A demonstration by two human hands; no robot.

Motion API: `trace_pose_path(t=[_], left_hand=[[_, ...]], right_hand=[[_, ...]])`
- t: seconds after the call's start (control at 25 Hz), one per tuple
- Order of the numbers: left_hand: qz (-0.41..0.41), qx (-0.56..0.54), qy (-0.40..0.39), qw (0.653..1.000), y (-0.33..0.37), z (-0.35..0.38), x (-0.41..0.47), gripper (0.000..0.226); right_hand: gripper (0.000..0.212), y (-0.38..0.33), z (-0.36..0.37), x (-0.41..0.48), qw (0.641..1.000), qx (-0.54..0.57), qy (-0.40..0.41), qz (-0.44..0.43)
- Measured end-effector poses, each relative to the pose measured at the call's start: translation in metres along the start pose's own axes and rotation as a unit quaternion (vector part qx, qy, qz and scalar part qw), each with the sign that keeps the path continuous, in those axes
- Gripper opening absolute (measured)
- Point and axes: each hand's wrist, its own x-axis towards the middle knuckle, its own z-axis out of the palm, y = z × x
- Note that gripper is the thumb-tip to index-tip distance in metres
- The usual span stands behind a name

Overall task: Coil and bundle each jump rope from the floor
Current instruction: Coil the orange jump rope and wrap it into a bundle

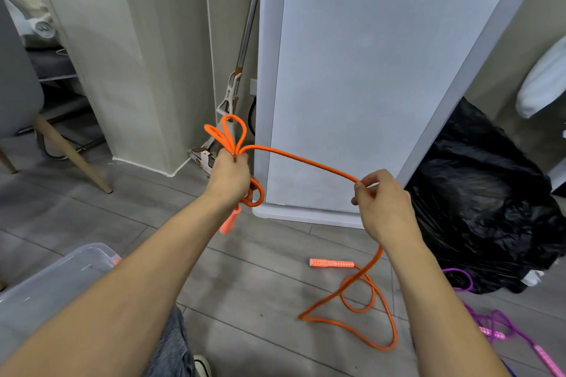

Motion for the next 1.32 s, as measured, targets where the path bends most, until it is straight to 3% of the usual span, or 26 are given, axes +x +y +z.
trace_pose_path(t=[0.16,0.36,0.48,0.68,1.0,1.12,1.32], left_hand=[[-0.062,-0.113,-0.094,0.987,0.006,0.012,-0.016,0.013],[-0.065,-0.121,-0.179,0.974,0.008,0.026,-0.037,0.019],[-0.06,-0.101,-0.197,0.973,0.009,0.028,-0.043,0.022],[-0.057,-0.104,-0.192,0.974,0.01,0.03,-0.049,0.025],[-0.085,-0.163,-0.183,0.966,0.0,0.041,-0.051,0.025],[-0.083,-0.184,-0.137,0.97,0.003,0.039,-0.044,0.019],[-0.079,-0.295,-0.063,0.95,0.012,0.024,-0.018,0.01]], right_hand=[[0.009,-0.022,0.014,-0.013,0.996,0.086,0.019,-0.023],[0.016,-0.044,0.038,-0.028,0.992,0.096,0.017,-0.078],[0.025,-0.049,0.042,-0.032,0.993,0.09,-0.026,-0.079],[0.008,-0.047,0.042,-0.031,0.993,0.107,-0.027,-0.041],[0.012,-0.046,0.049,-0.035,0.984,0.157,-0.066,-0.047],[0.021,-0.047,0.042,-0.032,0.978,0.149,-0.13,-0.073],[0.009,-0.042,0.031,-0.026,0.987,0.09,-0.117,-0.06]])
